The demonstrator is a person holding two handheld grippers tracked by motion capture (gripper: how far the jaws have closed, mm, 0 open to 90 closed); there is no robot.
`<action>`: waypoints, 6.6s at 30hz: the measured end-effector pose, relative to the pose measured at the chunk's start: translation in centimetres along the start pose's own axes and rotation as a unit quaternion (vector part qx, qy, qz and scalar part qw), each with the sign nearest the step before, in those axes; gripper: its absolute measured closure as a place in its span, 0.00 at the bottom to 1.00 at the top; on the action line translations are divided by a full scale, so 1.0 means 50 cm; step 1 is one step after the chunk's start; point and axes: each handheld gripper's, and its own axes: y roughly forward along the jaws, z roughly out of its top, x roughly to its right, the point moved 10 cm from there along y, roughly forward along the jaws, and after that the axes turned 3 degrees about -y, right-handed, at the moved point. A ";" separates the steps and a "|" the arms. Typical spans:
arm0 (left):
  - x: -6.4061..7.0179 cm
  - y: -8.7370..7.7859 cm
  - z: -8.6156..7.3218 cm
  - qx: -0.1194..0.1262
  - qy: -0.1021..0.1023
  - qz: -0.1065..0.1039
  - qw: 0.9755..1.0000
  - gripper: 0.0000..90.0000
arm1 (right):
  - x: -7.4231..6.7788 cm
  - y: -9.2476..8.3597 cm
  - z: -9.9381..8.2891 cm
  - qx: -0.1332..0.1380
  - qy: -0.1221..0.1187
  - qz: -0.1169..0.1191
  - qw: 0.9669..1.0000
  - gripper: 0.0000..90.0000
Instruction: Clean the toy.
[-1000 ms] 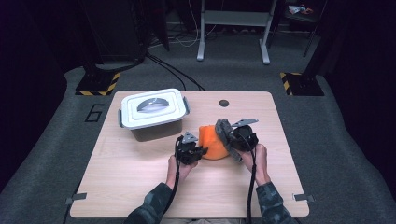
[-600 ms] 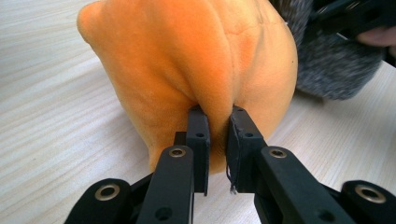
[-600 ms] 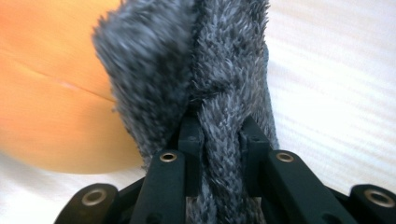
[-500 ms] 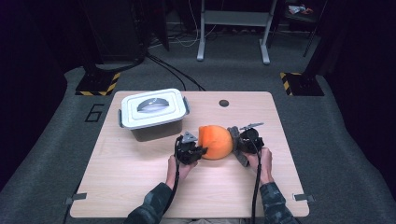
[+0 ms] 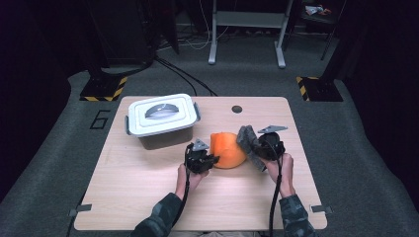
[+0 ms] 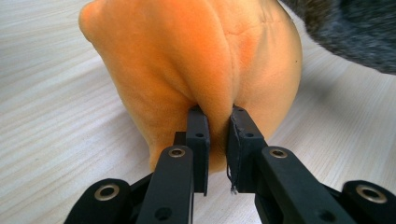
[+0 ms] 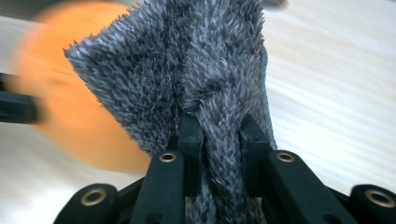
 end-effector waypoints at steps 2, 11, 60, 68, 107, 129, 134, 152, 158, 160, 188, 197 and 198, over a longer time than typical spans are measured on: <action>0.000 0.000 0.001 0.000 0.001 0.000 1.000 0.88 | -0.028 0.008 0.004 -0.009 -0.018 0.010 1.000 0.83; 0.006 -0.006 0.006 0.003 0.035 0.007 0.999 0.68 | -0.026 0.042 -0.006 -0.025 -0.013 0.004 1.000 0.83; 0.013 0.003 -0.005 0.004 0.065 0.034 0.997 0.77 | -0.100 0.057 0.041 -0.016 -0.045 0.034 0.998 0.83; 0.018 -0.004 0.006 0.015 0.055 0.022 0.998 0.90 | -0.133 0.026 0.068 0.012 -0.077 0.039 0.996 0.83; 0.013 0.003 -0.006 0.008 0.044 0.008 0.999 0.92 | 0.038 0.097 -0.084 -0.082 0.033 -0.005 0.996 0.83; 0.016 -0.001 -0.004 0.008 0.047 0.006 0.999 0.91 | -0.118 0.034 0.054 -0.017 -0.095 0.014 0.995 0.82; 0.014 0.000 -0.005 0.011 0.046 0.004 0.999 0.91 | -0.113 0.049 0.049 -0.017 -0.084 0.015 0.996 0.83; 0.012 0.003 -0.007 0.005 0.044 0.001 0.999 0.91 | 0.025 0.070 -0.047 -0.058 0.012 -0.019 0.998 0.83; 0.007 0.004 -0.008 0.002 0.043 0.001 0.999 0.91 | 0.043 0.110 -0.086 -0.091 0.035 -0.013 0.995 0.83; 0.005 0.004 -0.009 0.003 0.038 0.002 0.999 0.91 | 0.044 0.123 -0.099 -0.103 0.039 -0.007 0.994 0.83; -0.014 -0.012 -0.027 0.011 0.042 0.027 0.999 0.51 | -0.024 0.044 -0.001 -0.027 -0.015 0.002 1.000 0.83; -0.008 0.012 -0.030 0.010 0.067 0.051 0.996 0.69 | -0.025 0.044 -0.004 -0.024 -0.012 0.003 1.000 0.83; -0.008 0.014 -0.029 0.008 0.066 0.050 0.996 0.75 | -0.022 0.043 -0.004 -0.023 -0.012 0.002 1.000 0.83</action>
